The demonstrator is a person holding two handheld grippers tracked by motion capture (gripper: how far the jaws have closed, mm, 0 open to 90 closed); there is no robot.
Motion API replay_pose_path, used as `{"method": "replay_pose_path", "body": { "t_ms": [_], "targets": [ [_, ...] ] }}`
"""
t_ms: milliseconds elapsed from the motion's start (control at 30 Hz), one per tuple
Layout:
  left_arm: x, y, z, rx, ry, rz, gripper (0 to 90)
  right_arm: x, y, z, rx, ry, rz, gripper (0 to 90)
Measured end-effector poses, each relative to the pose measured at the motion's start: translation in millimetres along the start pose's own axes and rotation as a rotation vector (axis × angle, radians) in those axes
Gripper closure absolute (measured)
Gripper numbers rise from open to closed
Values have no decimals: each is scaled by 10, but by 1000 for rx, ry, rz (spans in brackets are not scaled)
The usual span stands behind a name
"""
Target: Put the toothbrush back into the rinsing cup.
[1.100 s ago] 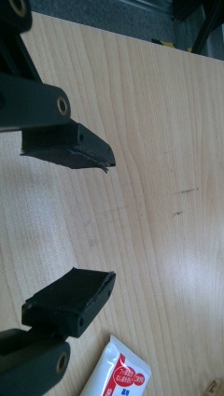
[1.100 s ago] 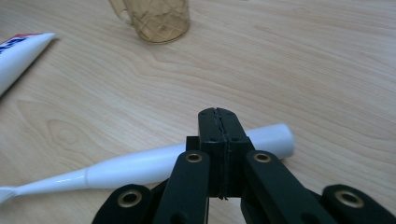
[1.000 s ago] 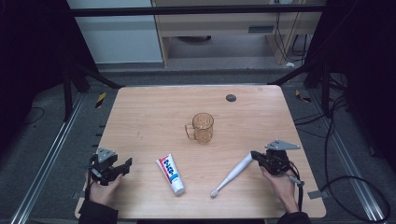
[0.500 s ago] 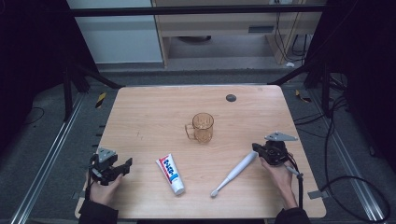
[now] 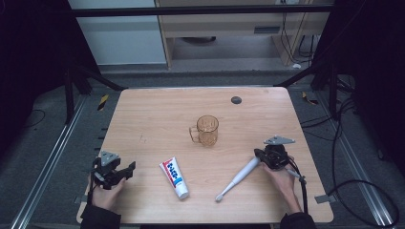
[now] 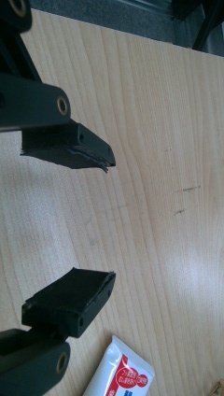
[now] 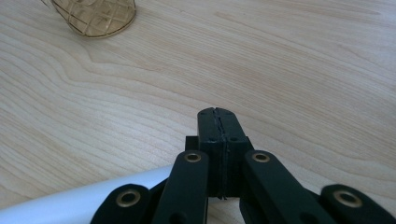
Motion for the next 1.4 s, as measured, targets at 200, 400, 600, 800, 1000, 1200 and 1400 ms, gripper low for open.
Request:
{"method": "replay_pose_path", "body": {
  "t_ms": [200, 400, 600, 800, 1000, 1200, 1400],
  "targets": [
    [0, -1, -1, 0, 0, 0, 371, 12, 7, -3, 19, -8, -27, 900],
    [0, -5, -8, 0, -3, 0, 370, 21, -15, -24, 26, -14, -41, 900],
    [-4, -14, -9, 1, -3, 3, 371, 40, -43, -58, 43, -23, -55, 900],
    [-4, -13, -7, 2, -4, 2, 375, 90, -118, -57, 44, -12, -50, 900],
    [-4, -14, -9, 1, -3, 2, 372, 146, -172, -68, 48, -4, -61, 899],
    [-3, -14, -13, 0, -4, 1, 372, 188, -211, -86, 37, -2, -63, 899],
    [-3, -16, -14, 1, -4, 1, 372, 213, -246, -116, 22, 3, -61, 898]
  ]
}}
Point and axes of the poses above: each handheld gripper's, and its own axes: y roughly forward along the jaws, x roughly out of its underside, z roughly to its right, the point moved 1 cm from there along y, roughly forward along the jaws, and after that the axes turned 15 degrees about -x, right-handed, at the moved point
